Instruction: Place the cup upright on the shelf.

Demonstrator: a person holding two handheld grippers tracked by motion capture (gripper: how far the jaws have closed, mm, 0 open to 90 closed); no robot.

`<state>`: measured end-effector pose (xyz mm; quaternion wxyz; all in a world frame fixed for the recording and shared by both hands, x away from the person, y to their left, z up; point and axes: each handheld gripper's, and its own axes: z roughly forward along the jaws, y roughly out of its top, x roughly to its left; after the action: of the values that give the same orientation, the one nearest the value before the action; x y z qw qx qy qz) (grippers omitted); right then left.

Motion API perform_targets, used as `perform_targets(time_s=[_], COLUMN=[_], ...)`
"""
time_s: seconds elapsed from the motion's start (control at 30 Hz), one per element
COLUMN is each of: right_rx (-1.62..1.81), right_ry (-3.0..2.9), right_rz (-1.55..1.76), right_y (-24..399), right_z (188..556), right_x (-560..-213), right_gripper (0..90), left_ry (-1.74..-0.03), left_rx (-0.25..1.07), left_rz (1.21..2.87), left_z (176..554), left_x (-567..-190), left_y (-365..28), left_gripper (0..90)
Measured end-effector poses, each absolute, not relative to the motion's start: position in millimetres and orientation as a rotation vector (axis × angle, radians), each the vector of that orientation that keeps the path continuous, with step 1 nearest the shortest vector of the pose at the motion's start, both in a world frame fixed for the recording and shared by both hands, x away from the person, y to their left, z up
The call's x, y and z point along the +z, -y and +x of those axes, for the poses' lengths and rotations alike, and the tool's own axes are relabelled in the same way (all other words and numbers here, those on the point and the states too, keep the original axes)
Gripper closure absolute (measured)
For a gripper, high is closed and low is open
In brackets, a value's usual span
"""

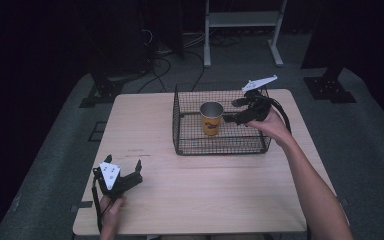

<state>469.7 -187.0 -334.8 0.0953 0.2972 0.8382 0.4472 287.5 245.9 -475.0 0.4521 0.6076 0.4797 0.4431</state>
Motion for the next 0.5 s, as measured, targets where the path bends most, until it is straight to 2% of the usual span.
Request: perform_targets(time_s=[0.5], right_rx=[1.347], right_ry=[-2.488], right_rz=[0.864], right_y=[200.7], right_z=[443.7], right_x=[-342.3], right_gripper=[2.0], left_ry=[-1.183], left_rx=[1.097], left_rz=[1.503], left_z=[287.4], left_x=[-475.0], left_y=[-245.6], left_gripper=[0.8])
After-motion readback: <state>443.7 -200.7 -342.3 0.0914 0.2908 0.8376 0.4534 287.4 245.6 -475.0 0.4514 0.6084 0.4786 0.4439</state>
